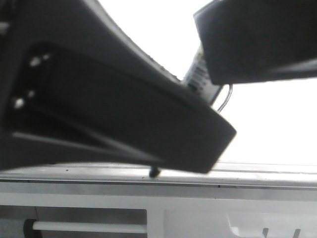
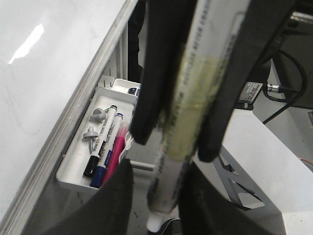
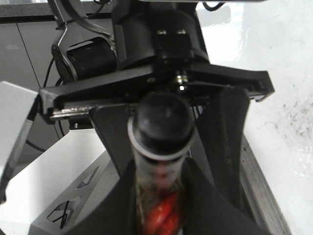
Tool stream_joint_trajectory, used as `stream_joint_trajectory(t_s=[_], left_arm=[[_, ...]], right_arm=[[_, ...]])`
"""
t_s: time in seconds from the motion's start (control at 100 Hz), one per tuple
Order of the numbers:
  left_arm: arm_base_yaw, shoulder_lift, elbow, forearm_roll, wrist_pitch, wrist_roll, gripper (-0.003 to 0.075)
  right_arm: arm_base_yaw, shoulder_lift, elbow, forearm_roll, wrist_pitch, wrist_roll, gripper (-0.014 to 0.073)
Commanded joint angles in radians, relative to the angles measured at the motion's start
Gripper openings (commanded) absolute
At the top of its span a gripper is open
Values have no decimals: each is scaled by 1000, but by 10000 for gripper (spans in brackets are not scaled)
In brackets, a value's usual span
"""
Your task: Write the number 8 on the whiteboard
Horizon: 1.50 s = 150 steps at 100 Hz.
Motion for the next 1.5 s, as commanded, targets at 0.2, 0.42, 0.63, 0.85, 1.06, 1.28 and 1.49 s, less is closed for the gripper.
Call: stream_joint_trajectory(t_s=[0.2, 0.42, 0.63, 0.85, 1.06, 1.28, 1.49], left_arm=[[-1, -18, -37, -41, -24, -14, -20], [-1, -18, -28, -41, -24, -14, -20], [1, -20, 26, -96, -70, -14, -20], [4, -21, 49, -205, -164, -14, -20], [4, -21, 49, -307, -292, -14, -20], [4, -21, 49, -367, -468, -14, -20], [4, -17, 49, -367, -577, -14, -20]], right_arm=[[3, -3, -14, 72, 109, 10, -46], [3, -5, -14, 81, 19, 10, 367], [3, -47, -27, 81, -113, 14, 566], [3, -151, -47, 81, -240, 14, 556], [3, -268, -47, 81, -378, 14, 255], [3, -308, -46, 84, -465, 14, -68], [3, -308, -46, 84, -467, 14, -68]])
